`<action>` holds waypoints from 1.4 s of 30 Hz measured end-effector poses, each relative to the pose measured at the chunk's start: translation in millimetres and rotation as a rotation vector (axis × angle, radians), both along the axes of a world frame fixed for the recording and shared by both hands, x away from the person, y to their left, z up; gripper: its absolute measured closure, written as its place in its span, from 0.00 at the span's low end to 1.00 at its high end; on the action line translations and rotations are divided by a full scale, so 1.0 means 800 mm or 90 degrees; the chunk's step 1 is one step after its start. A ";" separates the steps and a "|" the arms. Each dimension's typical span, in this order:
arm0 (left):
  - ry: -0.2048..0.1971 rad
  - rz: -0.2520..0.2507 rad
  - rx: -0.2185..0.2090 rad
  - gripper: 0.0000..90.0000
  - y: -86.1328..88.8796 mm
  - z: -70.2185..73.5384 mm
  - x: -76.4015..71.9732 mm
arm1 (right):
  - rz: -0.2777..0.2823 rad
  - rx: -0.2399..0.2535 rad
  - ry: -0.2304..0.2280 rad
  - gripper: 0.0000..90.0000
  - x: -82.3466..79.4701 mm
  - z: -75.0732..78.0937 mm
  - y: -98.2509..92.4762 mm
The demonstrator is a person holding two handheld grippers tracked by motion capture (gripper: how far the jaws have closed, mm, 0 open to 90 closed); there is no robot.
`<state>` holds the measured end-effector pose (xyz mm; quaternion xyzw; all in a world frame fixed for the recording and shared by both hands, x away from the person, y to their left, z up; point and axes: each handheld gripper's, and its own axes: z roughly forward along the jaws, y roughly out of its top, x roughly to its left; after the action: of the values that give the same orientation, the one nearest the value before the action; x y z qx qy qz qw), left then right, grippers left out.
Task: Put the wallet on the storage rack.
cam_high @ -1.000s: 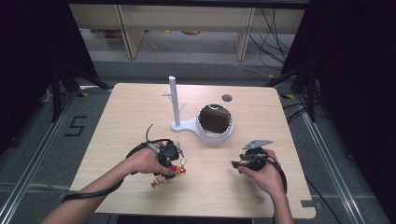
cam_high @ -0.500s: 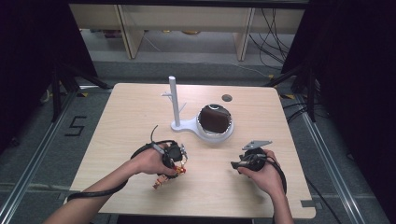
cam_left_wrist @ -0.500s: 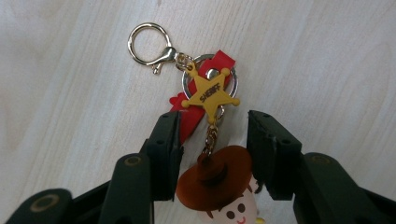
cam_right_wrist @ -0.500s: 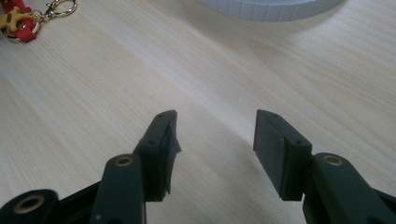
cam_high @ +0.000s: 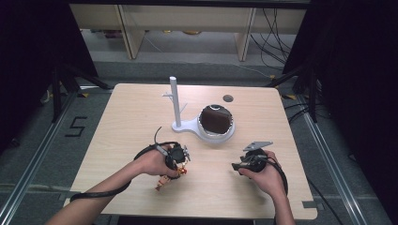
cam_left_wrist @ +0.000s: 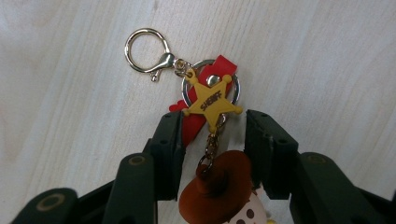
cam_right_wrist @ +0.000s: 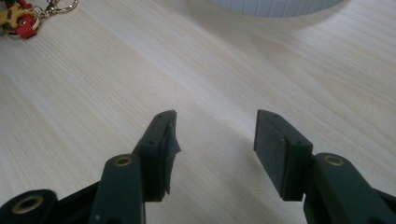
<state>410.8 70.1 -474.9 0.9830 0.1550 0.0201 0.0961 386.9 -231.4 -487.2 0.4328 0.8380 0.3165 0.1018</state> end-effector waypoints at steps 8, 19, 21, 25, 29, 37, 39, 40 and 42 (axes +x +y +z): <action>0.011 -0.001 0.010 0.63 -0.003 -0.001 0.000 | 0.007 -0.006 0.006 0.55 0.000 0.000 0.000; -0.032 -0.049 0.017 0.75 0.000 -0.001 -0.003 | 0.006 -0.002 0.007 0.54 0.000 -0.003 0.002; -0.038 -0.049 0.020 0.81 0.000 0.000 -0.005 | 0.006 -0.002 0.006 0.54 0.000 -0.003 0.002; -0.046 -0.058 0.020 0.84 0.003 0.003 -0.004 | 0.011 -0.004 -0.001 0.54 0.000 -0.003 0.001; -0.046 -0.049 0.006 0.85 0.008 0.008 -0.004 | 0.006 -0.002 0.006 0.54 0.000 -0.003 0.002; -0.057 -0.018 -0.037 0.86 0.024 0.030 -0.001 | 0.011 -0.006 -0.002 0.53 0.000 -0.003 0.001; -0.070 -0.011 -0.047 0.86 0.029 0.036 0.001 | 0.012 -0.005 -0.002 0.53 0.000 -0.003 0.001; -0.074 -0.004 -0.053 0.86 0.031 0.038 0.002 | 0.012 -0.005 -0.002 0.53 0.000 -0.003 0.002; -0.077 0.001 -0.059 0.86 0.034 0.041 0.003 | 0.012 -0.005 -0.002 0.53 0.000 -0.003 0.002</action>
<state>413.6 97.4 -442.1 0.9744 0.1503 0.0727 0.1506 387.3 -230.1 -489.7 0.4241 0.8430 0.3147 0.1019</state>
